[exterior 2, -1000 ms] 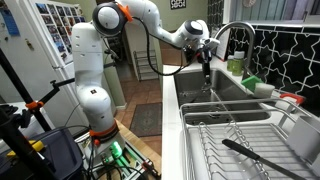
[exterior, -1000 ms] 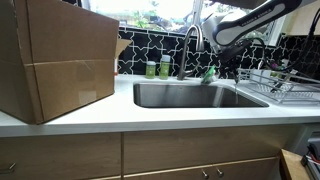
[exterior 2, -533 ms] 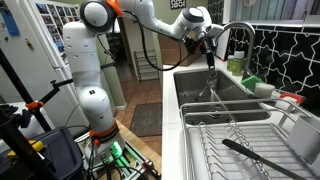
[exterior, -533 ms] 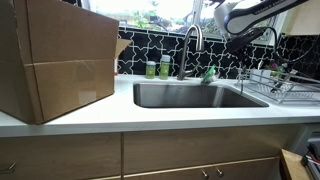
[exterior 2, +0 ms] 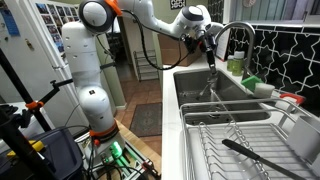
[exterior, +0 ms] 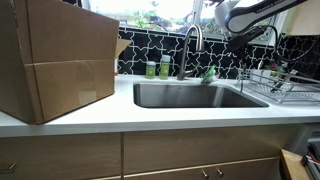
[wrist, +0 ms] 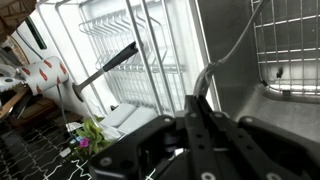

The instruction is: Pick up the silver spoon from the sink and put it in the dish rack

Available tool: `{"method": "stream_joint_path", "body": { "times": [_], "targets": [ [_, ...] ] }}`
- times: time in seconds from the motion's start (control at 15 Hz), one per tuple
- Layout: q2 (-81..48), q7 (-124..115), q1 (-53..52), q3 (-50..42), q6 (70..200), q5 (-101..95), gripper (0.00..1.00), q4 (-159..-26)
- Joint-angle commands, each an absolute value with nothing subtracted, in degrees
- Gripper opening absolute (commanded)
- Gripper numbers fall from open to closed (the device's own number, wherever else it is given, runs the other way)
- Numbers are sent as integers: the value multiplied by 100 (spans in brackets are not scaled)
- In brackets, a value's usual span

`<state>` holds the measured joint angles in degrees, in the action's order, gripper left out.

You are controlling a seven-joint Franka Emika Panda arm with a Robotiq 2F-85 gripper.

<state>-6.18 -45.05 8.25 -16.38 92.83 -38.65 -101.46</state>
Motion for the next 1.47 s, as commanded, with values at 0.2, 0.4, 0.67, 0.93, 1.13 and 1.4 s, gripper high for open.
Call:
{"method": "stream_joint_path", "body": {
  "times": [0.2, 0.4, 0.67, 0.93, 1.13, 1.4],
  "targets": [
    [278, -4841, 1180, -1626, 9687, -4932, 5, -10199],
    [464, -5046, 1426, -1705, 10146, -5207, 5, -10087],
    [334, -5209, 1690, -1828, 10418, -5030, 5, -9859],
    [372, -5096, 1702, -1779, 10330, -5074, 5, -9878],
    [261, -5079, 1730, -1808, 10301, -5010, 5, -9749],
    [140, -4808, 1926, -2010, 10314, -4920, 5, -9465]
  ]
}}
